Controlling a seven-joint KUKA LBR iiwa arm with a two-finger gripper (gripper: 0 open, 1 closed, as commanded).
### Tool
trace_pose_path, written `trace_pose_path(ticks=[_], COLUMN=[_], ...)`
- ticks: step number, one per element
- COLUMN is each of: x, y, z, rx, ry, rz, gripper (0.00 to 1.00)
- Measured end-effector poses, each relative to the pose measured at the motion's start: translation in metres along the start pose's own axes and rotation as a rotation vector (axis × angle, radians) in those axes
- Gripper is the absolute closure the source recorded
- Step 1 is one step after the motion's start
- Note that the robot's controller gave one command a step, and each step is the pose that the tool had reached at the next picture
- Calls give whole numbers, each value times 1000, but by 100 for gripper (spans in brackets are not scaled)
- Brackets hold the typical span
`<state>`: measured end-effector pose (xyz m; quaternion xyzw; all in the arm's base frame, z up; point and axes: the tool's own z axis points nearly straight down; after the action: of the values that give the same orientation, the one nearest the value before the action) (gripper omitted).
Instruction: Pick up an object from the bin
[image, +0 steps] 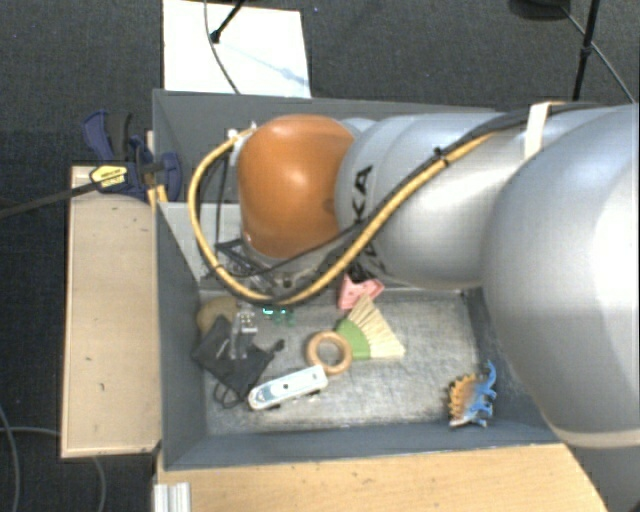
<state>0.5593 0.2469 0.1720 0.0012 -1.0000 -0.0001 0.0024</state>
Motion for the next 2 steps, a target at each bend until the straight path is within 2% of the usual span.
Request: trace_pose_path(ticks=[1, 2], x=[-2, -10], y=[-1, 2], z=[-4, 100], rx=[-2, -1], ry=[-7, -9], rz=[5, -394], gripper=[0, 100])
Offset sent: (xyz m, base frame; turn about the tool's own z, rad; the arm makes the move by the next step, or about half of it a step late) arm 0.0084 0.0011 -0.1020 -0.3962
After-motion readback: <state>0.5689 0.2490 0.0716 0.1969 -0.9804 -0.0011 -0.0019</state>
